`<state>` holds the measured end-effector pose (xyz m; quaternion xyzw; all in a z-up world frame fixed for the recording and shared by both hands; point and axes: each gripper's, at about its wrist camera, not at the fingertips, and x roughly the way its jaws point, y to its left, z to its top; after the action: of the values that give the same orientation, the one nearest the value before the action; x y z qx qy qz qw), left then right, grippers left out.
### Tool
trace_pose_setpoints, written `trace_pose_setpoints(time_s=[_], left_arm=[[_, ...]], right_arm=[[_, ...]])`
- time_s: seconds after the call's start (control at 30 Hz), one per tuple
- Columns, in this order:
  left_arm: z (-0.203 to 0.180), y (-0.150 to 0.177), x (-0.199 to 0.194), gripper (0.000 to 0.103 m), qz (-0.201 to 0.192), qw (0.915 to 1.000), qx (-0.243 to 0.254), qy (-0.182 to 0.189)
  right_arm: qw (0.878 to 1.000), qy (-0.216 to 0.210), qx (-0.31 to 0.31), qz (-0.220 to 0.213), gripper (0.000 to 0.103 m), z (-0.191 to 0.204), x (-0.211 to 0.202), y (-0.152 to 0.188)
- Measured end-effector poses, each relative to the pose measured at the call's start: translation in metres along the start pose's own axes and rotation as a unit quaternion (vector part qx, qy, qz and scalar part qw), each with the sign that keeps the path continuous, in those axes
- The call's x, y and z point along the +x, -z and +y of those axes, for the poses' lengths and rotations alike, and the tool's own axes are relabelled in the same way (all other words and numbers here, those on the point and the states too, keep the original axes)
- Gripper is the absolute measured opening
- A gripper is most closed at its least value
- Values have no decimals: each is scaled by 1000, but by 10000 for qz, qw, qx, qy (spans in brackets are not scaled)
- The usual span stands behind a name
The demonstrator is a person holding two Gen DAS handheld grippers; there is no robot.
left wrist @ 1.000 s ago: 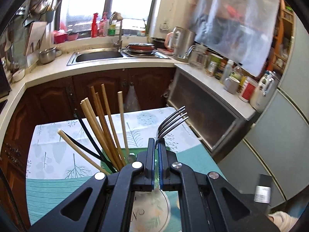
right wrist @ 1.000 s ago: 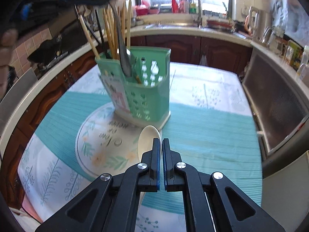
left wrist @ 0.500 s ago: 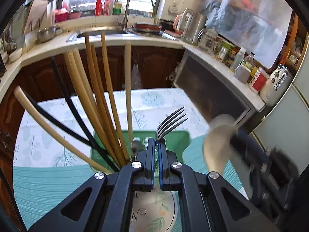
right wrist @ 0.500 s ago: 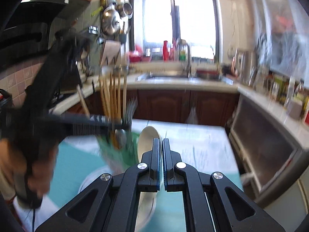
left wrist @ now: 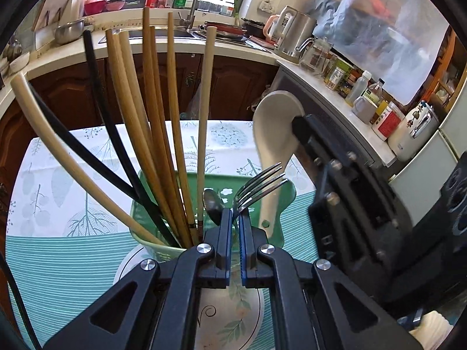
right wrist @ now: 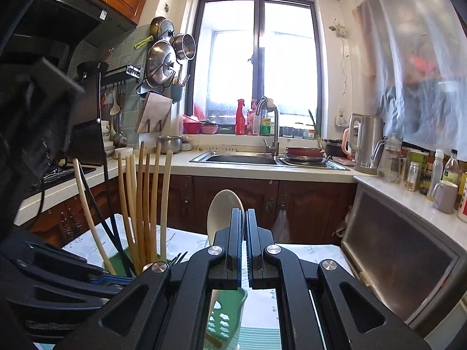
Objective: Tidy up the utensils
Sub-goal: 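Carry the fork and white spoon over the green holder and lower them in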
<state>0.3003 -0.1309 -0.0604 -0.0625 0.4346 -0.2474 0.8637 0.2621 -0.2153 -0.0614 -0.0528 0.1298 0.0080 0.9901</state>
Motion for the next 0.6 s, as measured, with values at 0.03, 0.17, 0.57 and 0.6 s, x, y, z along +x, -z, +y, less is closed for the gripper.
trace_pose_setpoints(time_s=[0.03, 0.17, 0.57, 0.6], left_arm=[[1, 0, 0, 1, 0, 10000, -19, 40], [5, 1, 0, 3, -3, 9999, -59, 110], [4, 5, -8, 9, -44, 9998, 37, 192], [4, 4, -8, 9, -43, 9998, 41, 193]], right_arm=[[10000, -28, -30, -8, 2, 2, 5, 4], [9994, -140, -296, -107, 2, 9, 18, 24], [9941, -689, -514, 659, 2, 24, 25, 71], [9941, -715, -443, 679, 2, 22, 24, 71]])
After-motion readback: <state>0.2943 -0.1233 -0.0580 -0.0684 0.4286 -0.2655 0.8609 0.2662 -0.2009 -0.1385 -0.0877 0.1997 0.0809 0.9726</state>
